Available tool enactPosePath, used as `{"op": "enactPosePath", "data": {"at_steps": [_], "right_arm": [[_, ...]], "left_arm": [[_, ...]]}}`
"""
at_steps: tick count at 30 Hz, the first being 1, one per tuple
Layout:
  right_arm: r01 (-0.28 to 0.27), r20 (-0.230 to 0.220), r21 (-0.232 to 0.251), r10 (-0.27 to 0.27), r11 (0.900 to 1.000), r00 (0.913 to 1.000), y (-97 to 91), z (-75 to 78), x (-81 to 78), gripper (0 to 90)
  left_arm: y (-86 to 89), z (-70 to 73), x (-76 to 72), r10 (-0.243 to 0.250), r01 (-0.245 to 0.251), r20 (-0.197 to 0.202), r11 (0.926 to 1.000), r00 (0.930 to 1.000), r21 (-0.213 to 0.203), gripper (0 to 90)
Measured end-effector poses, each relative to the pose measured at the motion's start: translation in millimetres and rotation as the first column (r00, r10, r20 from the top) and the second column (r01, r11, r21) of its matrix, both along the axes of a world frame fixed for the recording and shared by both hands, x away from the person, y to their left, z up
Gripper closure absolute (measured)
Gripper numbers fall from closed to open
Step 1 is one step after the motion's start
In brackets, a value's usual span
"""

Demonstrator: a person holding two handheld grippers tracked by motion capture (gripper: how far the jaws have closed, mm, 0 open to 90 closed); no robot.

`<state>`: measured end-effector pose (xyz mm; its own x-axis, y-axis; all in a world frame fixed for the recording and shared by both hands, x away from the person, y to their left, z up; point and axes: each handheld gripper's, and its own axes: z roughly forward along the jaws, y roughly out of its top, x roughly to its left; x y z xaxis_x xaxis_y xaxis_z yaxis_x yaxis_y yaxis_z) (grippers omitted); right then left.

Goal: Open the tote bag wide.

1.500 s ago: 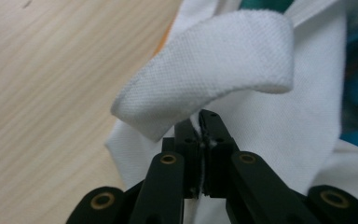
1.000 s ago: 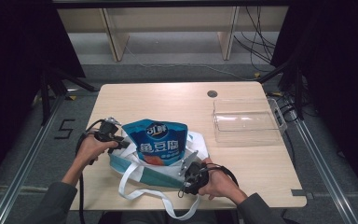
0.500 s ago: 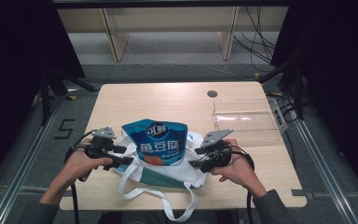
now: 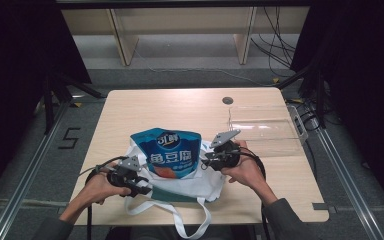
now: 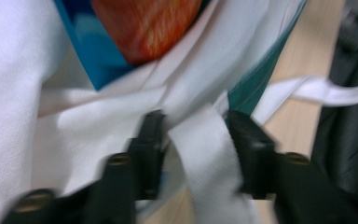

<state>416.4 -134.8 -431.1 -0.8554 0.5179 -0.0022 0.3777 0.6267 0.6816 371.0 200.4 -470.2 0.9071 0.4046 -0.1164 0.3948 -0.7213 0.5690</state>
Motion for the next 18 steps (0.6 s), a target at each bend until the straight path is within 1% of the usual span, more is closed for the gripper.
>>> {"op": "enactPosePath", "data": {"at_steps": [1,2,3,4,5,6,7,8,9,10,11,12,13,14,15,16,17,18], "right_arm": [[0.015,0.023,-0.021,-0.014,0.9997,0.9996,0.8,-2.2,3.1,85.1],[0.031,0.03,-0.04,-0.03,0.9987,0.9991,0.4,-2.4,5.7,87.8],[0.041,0.039,-0.048,-0.039,0.998,0.9984,-0.9,-1.8,8.8,88.4],[0.082,0.054,-0.049,-0.08,0.9954,0.9954,-1.9,-1.9,13.6,88.7],[0.109,0.066,-0.05,-0.105,0.9928,0.9923,-3.2,-2.9,18.6,88.8],[0.13,0.073,-0.063,-0.126,0.9895,0.9894,-4.5,-5.5,24.4,88.9],[0.152,0.069,-0.078,-0.147,0.9852,0.9867,-5.0,-10.3,29.5,88.9],[0.16,0.055,-0.092,-0.156,0.9828,0.9863,-5.5,-15.9,34.4,88.9],[0.16,0.055,-0.092,-0.156,0.9828,0.9863,-5.5,-15.9,34.4,88.9],[0.181,0.033,-0.111,-0.178,0.9773,0.9834,-4.8,-31.0,41.9,88.9],[0.196,0.01,-0.104,-0.196,0.9751,0.9806,-3.9,-35.0,42.9,88.9],[0.196,0.014,-0.103,-0.196,0.9752,0.9805,-4.0,-40.6,44.7,88.9],[0.195,-0.005,-0.106,-0.197,0.9751,0.9805,-4.1,-43.5,45.7,88.9],[0.194,-0.008,-0.097,-0.195,0.9762,0.9807,-4.8,-46.9,47.4,89.0],[0.188,-0.028,-0.113,-0.192,0.9757,0.981,-5.6,-48.2,48.2,89.0],[0.193,-0.025,-0.094,-0.196,0.9766,0.9802,-5.1,-54.3,49.1,89.0],[0.193,-0.038,-0.094,-0.197,0.9767,0.9796,-5.0,-59.7,49.8,89.1],[0.193,-0.042,-0.106,-0.198,0.9755,0.9793,-4.6,-60.2,50.1,89.1]], "left_arm": [[-1.4,-3.5,-2.8,-0.006,0.006,0.011,0.9999,0.9999,0.016,68.8],[-2.1,-5.8,-4.5,-0.015,0.015,0.013,0.999,0.9998,0.043,71.9],[-3.2,-11.2,-6.4,-0.035,0.033,0.014,0.9959,0.9993,0.083,74.4],[-4.5,-16.1,-9.0,-0.03,0.029,0.008,0.9955,0.9995,0.09,77.6],[-4.0,-18.6,-10.2,-0.029,0.028,0.009,0.9951,0.9995,0.095,79.2],[-2.9,-20.0,-10.9,-0.031,0.032,-0.007,0.9955,0.9995,0.089,80.0],[-1.4,-19.9,-11.1,-0.028,0.029,-0.011,0.9956,0.9995,0.089,80.3],[-0.6,-20.2,-11.4,-0.025,0.026,-0.007,0.9949,0.9997,0.097,80.6],[-0.6,-20.2,-11.4,-0.025,0.026,-0.007,0.9949,0.9997,0.097,80.6],[-1.0,-20.6,-13.2,-0.021,0.021,-0.008,0.9953,0.9998,0.095,80.6],[-1.4,-20.7,-13.5,-0.018,0.019,-0.009,0.9951,0.9998,0.097,80.7],[-1.6,-20.8,-13.3,-0.015,0.016,-0.011,0.9951,0.9998,0.098,80.7],[-1.7,-20.8,-13.1,-0.013,0.015,-0.013,0.9951,0.9998,0.098,80.7],[-1.6,-21.0,-12.9,-0.011,0.012,-0.01,0.9948,0.9999,0.101,80.7],[-1.5,-21.0,-13.2,-0.011,0.012,-0.012,0.9952,0.9999,0.098,80.7],[-1.2,-21.1,-13.4,-0.007,0.009,-0.013,0.9954,0.9999,0.096,80.7],[-1.0,-21.1,-13.3,-0.005,0.007,-0.014,0.9955,0.9999,0.095,80.7],[-1.0,-21.1,-13.3,-0.005,0.007,-0.014,0.9955,0.9999,0.095,80.6]]}}
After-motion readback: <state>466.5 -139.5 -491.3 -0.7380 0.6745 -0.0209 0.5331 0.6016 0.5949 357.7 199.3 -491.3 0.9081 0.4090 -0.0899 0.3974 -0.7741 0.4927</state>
